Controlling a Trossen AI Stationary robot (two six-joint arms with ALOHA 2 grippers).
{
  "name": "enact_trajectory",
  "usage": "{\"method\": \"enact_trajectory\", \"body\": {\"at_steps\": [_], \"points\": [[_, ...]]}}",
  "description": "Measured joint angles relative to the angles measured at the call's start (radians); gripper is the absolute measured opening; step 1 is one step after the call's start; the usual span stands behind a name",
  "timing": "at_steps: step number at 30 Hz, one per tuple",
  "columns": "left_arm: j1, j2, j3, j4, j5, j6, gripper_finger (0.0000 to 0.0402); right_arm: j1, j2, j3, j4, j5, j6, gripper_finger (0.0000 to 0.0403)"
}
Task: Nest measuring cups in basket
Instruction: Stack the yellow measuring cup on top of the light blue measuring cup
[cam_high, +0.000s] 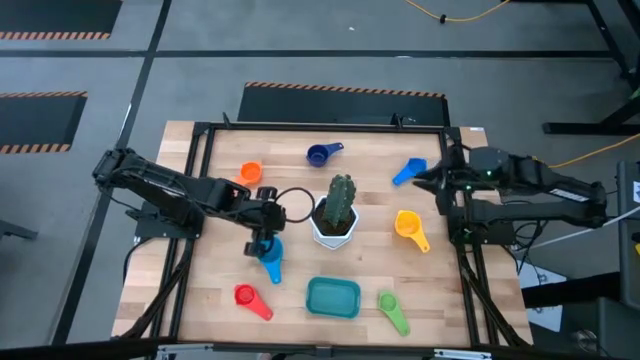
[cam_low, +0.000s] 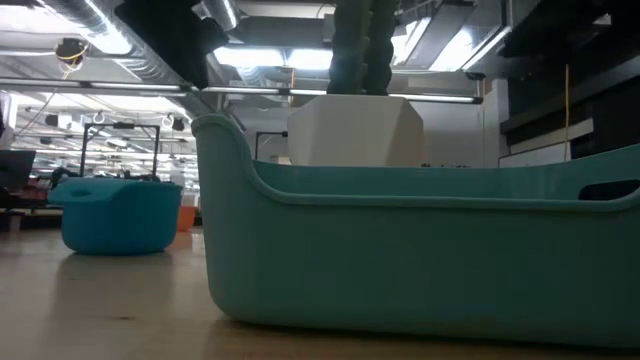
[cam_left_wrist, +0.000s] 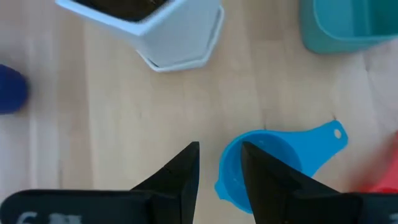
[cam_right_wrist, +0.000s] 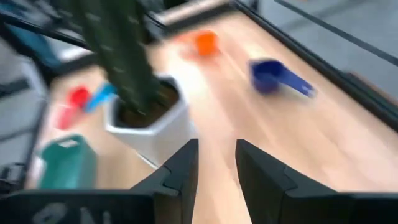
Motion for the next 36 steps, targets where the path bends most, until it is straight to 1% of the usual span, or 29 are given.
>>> {"method": "enact_trajectory", "body": {"at_steps": [2, 4, 6, 9, 21, 24, 36], "points": [[0.0, 0.002, 0.0, -0.002, -0.008, 0.001, 0.0112, 0.0, 0.031, 0.038, -0.102, 0.024, 0.047, 0.0112], [0.0, 0.002, 0.0, 0.0, -0.008, 0.002, 0.0112, 0.0, 0.063, 0.046, -0.184, 0.03, 0.1, 0.0112], [0.0, 0.002, 0.0, -0.001, -0.008, 0.002, 0.0112, 0.0, 0.093, 0.037, -0.231, 0.034, 0.154, 0.0112], [0.0, 0.002, 0.0, -0.001, -0.008, 0.002, 0.0112, 0.0, 0.14, 0.008, -0.283, 0.034, 0.191, 0.0112], [0.0, 0.002, 0.0, -0.001, -0.008, 0.003, 0.0112, 0.0, 0.318, -0.076, -0.287, 0.001, 0.193, 0.0112], [0.0, 0.002, 0.0, -0.001, -0.008, 0.003, 0.0112, 0.0, 0.353, -0.088, -0.281, -0.023, 0.192, 0.0112], [0.0, 0.002, -0.001, -0.001, -0.008, 0.003, 0.0112, 0.0, 0.49, -0.093, -0.267, -0.025, 0.181, 0.0112]]}}
